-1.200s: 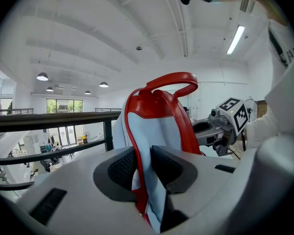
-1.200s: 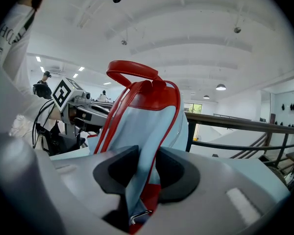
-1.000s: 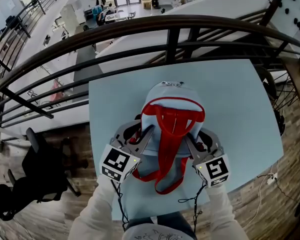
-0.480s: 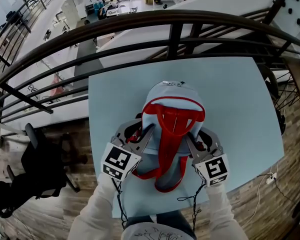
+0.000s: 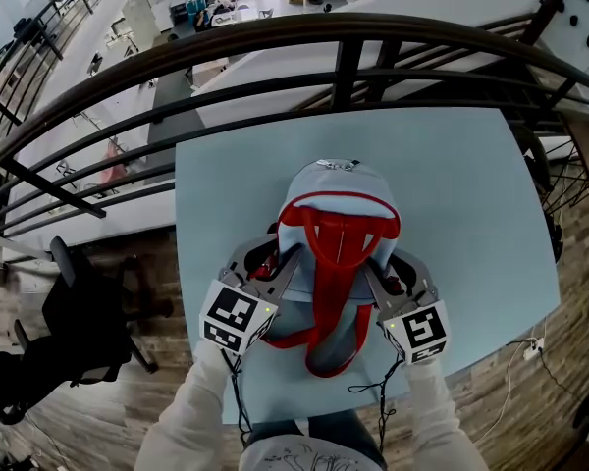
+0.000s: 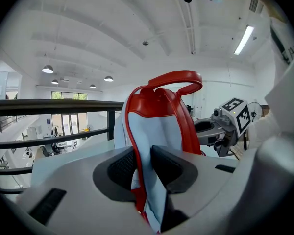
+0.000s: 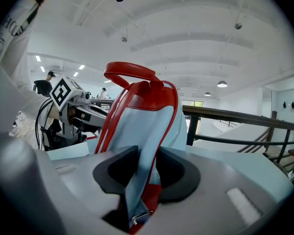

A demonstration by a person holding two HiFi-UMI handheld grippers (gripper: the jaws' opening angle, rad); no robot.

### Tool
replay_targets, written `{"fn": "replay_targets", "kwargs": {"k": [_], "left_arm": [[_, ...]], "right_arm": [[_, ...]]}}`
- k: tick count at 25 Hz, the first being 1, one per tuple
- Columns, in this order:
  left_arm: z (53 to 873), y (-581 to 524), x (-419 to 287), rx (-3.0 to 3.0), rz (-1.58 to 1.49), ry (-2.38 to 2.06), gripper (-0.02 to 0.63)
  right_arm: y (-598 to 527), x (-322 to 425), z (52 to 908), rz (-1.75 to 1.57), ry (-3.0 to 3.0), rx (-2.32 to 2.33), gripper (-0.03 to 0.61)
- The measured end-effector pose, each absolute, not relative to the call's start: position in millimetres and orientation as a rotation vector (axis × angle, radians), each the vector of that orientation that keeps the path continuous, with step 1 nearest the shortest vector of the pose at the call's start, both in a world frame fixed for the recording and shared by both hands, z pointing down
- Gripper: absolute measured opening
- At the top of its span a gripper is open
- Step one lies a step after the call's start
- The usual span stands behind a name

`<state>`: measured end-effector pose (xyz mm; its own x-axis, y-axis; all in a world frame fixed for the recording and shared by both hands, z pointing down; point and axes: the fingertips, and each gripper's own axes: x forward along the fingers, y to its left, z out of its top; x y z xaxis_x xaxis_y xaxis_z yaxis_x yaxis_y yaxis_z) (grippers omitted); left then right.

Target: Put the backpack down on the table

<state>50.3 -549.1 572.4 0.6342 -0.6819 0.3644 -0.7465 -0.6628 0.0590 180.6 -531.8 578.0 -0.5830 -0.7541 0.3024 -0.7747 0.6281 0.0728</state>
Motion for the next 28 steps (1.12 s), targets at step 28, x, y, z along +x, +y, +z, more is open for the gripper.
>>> {"fn": "replay_targets", "kwargs": {"k": [28], "left_arm": [[579.2, -487.2, 44.0, 2.693, 0.546, -1.069, 0.109]], "right_arm": [[-470.8, 178.4, 586.7, 0.204, -2.537, 1.209, 0.123]]}}
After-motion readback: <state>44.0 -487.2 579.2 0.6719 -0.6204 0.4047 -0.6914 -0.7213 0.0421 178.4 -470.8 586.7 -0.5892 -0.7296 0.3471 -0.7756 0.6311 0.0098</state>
